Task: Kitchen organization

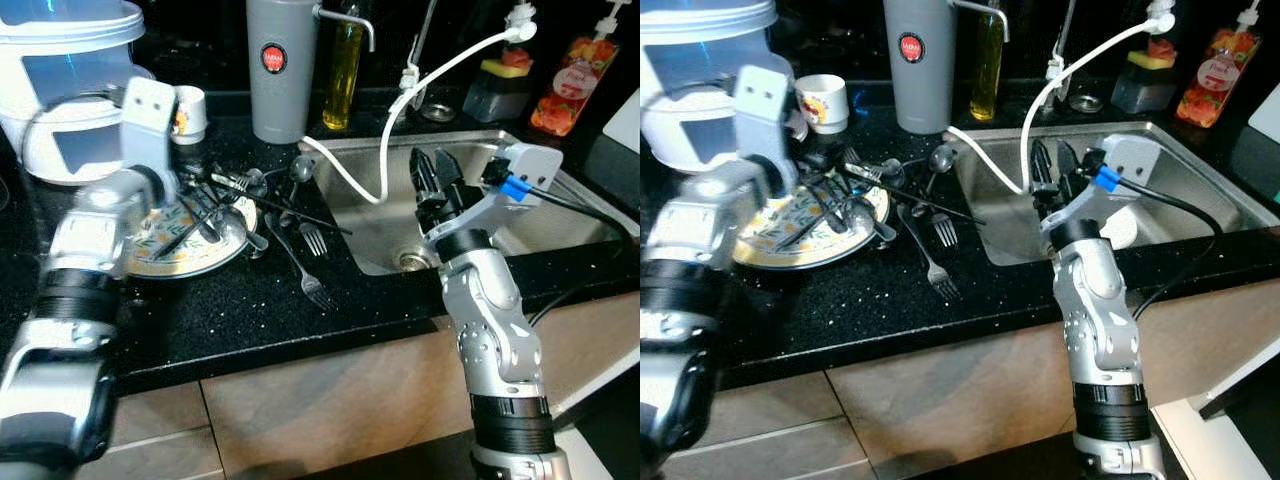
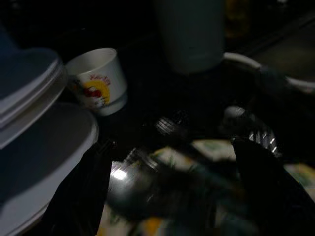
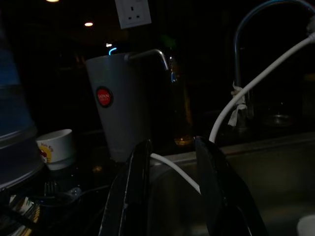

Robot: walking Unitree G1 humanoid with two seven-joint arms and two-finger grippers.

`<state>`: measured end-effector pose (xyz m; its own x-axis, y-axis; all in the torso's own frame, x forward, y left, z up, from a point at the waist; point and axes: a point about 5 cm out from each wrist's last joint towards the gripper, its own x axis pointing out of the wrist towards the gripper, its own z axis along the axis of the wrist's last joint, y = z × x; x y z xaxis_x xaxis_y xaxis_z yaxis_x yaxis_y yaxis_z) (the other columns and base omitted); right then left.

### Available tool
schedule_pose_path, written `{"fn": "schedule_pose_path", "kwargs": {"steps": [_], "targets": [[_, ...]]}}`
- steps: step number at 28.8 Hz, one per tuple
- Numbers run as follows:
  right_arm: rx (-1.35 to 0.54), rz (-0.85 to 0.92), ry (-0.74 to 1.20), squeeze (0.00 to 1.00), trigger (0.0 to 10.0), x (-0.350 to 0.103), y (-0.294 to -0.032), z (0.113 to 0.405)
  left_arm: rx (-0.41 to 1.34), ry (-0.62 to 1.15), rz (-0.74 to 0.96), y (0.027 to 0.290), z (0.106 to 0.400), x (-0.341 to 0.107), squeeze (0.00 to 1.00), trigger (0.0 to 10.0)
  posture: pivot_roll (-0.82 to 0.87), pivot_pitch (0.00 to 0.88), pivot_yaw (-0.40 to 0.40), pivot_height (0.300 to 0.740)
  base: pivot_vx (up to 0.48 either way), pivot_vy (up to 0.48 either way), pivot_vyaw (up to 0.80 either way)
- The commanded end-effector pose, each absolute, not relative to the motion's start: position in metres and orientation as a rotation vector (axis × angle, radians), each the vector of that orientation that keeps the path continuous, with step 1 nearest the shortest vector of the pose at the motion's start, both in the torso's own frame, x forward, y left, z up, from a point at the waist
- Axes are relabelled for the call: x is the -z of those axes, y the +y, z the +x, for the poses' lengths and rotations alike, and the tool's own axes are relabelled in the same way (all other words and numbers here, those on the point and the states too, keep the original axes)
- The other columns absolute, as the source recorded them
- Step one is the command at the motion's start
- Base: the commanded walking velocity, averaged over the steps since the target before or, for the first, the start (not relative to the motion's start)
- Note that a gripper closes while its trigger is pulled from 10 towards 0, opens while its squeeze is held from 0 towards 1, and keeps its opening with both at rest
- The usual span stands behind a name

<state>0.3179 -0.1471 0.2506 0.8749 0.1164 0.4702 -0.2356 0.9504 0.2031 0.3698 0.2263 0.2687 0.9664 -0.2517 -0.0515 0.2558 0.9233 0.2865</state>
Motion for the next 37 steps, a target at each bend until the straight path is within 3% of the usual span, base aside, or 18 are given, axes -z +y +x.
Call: {"fn": "schedule_pose_path", "kwargs": {"steps": [1,7,9,13,18,22,26,31,37], "targets": [[-0.195,0.252,-0.459,0.00,10.0,-0.249,-0.147,0.319,0.405,-0.012,0.305,0.231,0.353,-0.276,0.00,10.0,0.12,0.016,-0.033,0.740,0.000,0.000,0.00],[-0.207,0.257,-0.460,0.00,10.0,-0.250,-0.143,0.321,0.442,-0.002,0.285,0.243,0.345,-0.269,0.00,10.0,0.13,0.017,-0.034,0.740,0.000,0.000,0.00],[-0.219,0.256,-0.460,0.00,10.0,-0.250,-0.140,0.320,0.373,0.016,0.457,0.254,0.345,-0.259,0.00,10.0,0.12,0.016,-0.032,0.740,0.000,0.000,0.00],[-0.221,0.253,-0.459,0.00,10.0,-0.249,-0.139,0.319,0.384,0.018,0.501,0.258,0.341,-0.260,0.00,10.0,0.12,0.016,-0.028,0.740,0.000,0.000,0.00],[-0.213,0.249,-0.450,0.00,10.0,-0.247,-0.142,0.317,0.496,0.078,0.711,0.277,0.310,-0.271,0.00,10.0,0.13,0.021,-0.031,0.740,0.000,0.000,0.00],[-0.223,0.256,-0.446,0.00,10.0,-0.246,-0.140,0.319,0.425,0.109,0.751,0.285,0.314,-0.268,0.00,10.0,0.14,0.021,-0.034,0.740,0.000,0.000,0.00],[-0.249,0.258,-0.449,0.00,10.0,-0.248,-0.133,0.321,0.477,0.101,0.792,0.267,0.327,-0.254,0.00,10.0,0.14,0.015,-0.040,0.740,0.000,0.000,0.00],[-0.238,0.250,-0.450,0.00,10.0,-0.248,-0.136,0.319,0.677,0.006,0.904,0.223,0.341,-0.257,0.00,10.0,0.12,0.009,-0.029,0.740,0.000,0.000,0.00],[-0.228,0.252,-0.454,0.00,10.0,-0.248,-0.137,0.319,0.727,-0.018,1.022,0.218,0.347,-0.269,0.00,10.0,0.12,0.006,-0.022,0.740,0.000,0.000,0.00]]}}
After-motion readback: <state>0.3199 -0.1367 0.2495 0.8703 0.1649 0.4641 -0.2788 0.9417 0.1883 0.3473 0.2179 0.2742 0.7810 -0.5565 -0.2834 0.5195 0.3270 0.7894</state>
